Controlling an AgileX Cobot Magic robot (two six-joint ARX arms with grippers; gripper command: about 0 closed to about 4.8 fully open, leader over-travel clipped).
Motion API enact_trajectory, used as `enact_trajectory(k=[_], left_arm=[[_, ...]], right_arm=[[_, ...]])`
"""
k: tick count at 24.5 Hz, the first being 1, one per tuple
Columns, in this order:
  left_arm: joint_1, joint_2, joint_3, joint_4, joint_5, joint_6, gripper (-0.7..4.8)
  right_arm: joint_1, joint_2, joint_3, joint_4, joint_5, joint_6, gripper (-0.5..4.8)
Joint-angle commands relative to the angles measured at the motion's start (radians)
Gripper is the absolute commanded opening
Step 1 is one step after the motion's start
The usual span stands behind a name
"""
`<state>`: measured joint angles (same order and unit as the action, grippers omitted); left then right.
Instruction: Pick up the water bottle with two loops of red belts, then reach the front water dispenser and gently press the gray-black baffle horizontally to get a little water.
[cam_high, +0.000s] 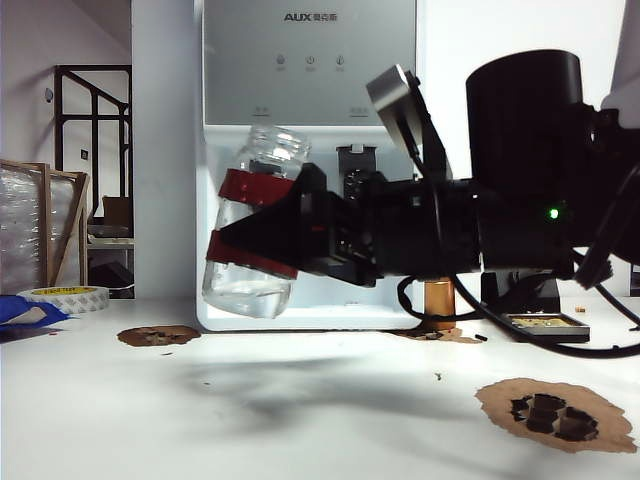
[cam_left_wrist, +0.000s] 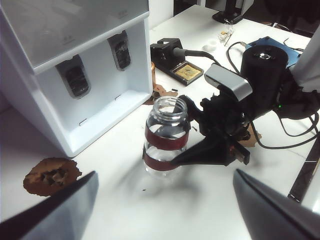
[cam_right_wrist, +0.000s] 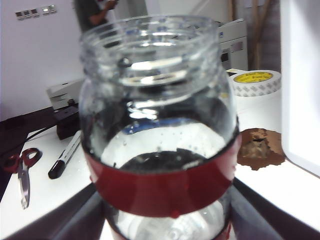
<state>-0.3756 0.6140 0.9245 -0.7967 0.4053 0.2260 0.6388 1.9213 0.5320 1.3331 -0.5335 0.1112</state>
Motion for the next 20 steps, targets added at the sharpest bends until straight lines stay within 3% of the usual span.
enact_trajectory(k=[1,20], left_arm=[[-0.001,0.002,0.005,0.007,0.003,0.005,4.33],[-0.001,0.002,0.005,-0.006,0.003,0.005,4.33]], right_arm=[[0.002,-0.011,0.002,-0.038,-0.02,-0.042,2.25],[0.002,-0.011,-0.015,-0.197,0.067,-0.203,2.24]])
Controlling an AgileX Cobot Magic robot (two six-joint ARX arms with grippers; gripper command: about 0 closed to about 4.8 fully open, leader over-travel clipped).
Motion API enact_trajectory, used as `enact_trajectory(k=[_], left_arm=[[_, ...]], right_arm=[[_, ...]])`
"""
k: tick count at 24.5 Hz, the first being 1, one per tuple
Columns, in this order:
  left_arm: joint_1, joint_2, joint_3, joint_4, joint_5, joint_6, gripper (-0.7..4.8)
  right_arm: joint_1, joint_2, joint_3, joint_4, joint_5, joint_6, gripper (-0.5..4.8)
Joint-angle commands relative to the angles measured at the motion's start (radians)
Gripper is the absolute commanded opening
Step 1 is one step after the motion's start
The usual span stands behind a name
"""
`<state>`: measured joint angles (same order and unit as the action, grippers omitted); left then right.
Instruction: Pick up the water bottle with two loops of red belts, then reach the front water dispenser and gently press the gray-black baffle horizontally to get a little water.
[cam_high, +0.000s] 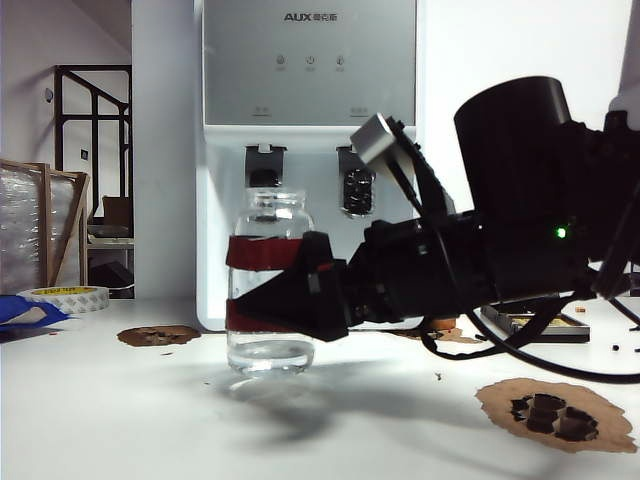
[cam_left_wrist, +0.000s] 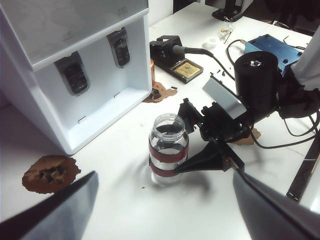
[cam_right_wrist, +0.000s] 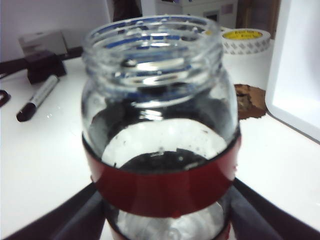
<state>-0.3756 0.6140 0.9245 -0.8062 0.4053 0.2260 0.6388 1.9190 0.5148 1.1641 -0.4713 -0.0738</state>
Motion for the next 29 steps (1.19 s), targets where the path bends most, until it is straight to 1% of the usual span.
enact_trajectory(k=[1,5,23,25,26,27,28,29], left_arm=[[-0.001,0.002,0.005,0.003,0.003,0.005,4.33],[-0.001,0.002,0.005,0.003,0.003,0.005,4.33],[-0.001,0.002,0.005,-0.008,0.006,0.005,4.33],[-0.001,0.002,0.005,-0.009,0.006,0.005,4.33],[-0.001,0.002,0.005,-0.009,0.006,0.005,4.33],[-0.001,0.002,0.005,-0.009,0.006,0.005,4.33],[-0.001,0.002,0.005,-0.008,0.007,0.005,4.33],[-0.001,0.002,0.005,-0.009,0.007,0.005,4.33]], right_arm=[[0.002,-0.009,0.002,-0.035,0.008,-0.018,2.24],[0.002,-0.009,0.002,-0.077,0.012,-0.036,2.24],[0.002,-0.009,0.002,-0.089,-0.005,-0.035,2.3],[0.002,-0.009,0.002,-0.08,-0.005,-0.027,3.72],[0.002,-0.009,0.002,-0.078,0.0,-0.025,3.93],[0.002,-0.009,0.002,-0.077,-0.001,-0.021,3.96],[0.002,-0.009,0.002,-0.077,-0.001,-0.02,4.14],[0.002,-0.009,0.002,-0.077,-0.002,-0.02,4.14]])
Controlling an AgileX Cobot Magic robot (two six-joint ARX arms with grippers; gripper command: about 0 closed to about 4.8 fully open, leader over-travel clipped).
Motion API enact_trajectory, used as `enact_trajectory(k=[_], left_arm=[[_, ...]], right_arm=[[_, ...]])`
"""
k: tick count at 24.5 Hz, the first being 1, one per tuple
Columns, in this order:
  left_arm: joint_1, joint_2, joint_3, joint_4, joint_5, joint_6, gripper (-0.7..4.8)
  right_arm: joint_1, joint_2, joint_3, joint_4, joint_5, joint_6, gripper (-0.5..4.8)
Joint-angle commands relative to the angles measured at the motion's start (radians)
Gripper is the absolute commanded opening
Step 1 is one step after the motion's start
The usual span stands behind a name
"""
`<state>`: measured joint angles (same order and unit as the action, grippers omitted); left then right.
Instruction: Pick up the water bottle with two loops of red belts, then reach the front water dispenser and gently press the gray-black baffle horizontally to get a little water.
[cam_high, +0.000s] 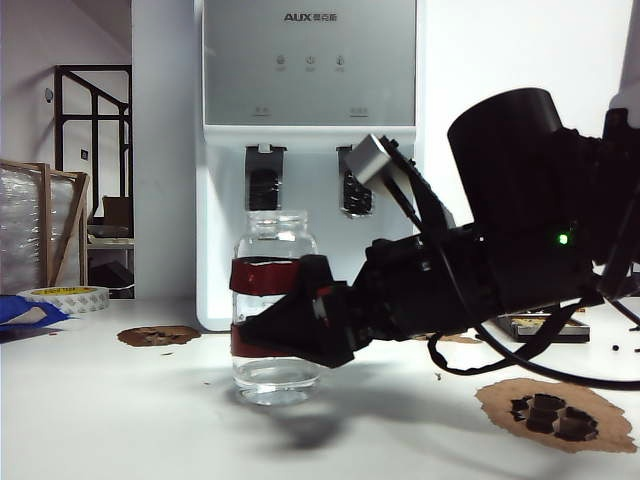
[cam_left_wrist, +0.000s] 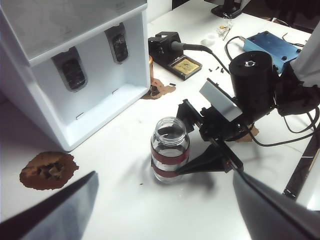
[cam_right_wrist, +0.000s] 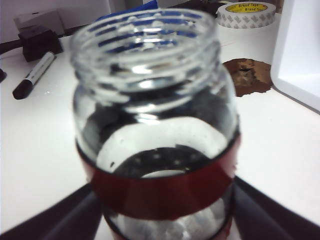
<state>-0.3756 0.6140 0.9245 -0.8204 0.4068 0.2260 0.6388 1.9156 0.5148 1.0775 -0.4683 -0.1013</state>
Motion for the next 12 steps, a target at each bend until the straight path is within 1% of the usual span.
enact_trajectory(k=[1,12], left_arm=[[-0.001,0.002,0.005,0.005,0.005,0.005,4.33],[-0.001,0.002,0.005,0.006,0.005,0.005,4.33]], right_arm=[[0.002,-0.006,0.002,0.01,-0.009,0.01,4.14],[0.002,-0.051,-0.013,0.013,0.005,0.021,4.18]])
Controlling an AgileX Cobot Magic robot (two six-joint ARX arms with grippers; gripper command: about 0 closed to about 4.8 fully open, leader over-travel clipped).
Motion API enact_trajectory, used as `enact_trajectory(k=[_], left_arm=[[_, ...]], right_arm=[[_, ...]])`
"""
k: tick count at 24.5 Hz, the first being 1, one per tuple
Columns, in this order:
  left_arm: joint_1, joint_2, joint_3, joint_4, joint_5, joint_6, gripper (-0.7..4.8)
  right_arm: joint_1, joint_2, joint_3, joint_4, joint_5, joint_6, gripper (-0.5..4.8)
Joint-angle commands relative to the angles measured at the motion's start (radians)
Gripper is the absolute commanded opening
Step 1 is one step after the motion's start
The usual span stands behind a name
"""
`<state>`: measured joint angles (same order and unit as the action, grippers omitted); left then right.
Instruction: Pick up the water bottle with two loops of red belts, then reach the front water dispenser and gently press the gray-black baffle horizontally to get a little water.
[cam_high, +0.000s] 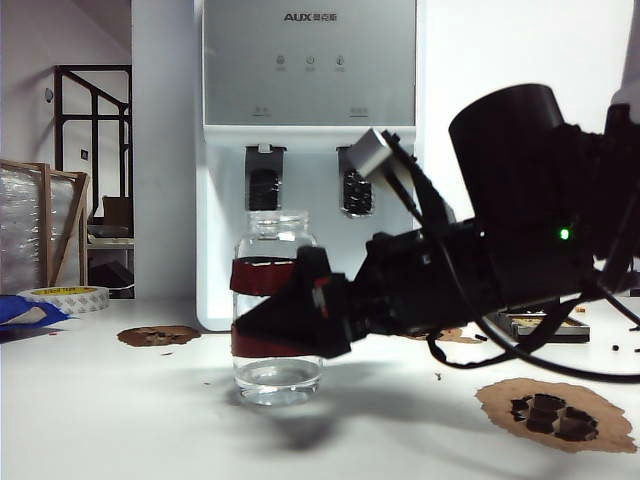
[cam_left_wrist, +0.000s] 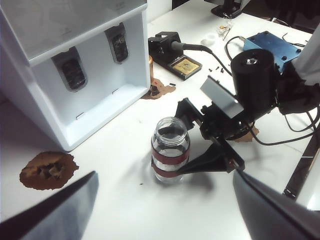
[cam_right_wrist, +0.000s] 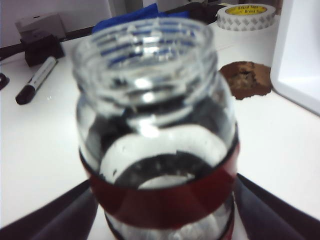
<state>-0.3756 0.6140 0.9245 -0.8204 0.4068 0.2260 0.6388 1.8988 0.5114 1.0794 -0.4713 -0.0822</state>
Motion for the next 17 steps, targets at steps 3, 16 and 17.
enact_trajectory(k=[3,16,17], left_arm=[[-0.001,0.002,0.005,0.007,0.005,0.005,4.33],[-0.001,0.002,0.005,0.025,0.005,0.005,4.33],[-0.001,0.002,0.005,0.025,0.005,0.005,4.33]], right_arm=[[0.002,-0.069,-0.035,0.005,0.046,-0.005,4.18],[-0.001,-0.292,-0.211,-0.04,0.221,-0.043,3.98],[-0.001,-0.314,-0.215,-0.056,0.23,-0.043,3.98]])
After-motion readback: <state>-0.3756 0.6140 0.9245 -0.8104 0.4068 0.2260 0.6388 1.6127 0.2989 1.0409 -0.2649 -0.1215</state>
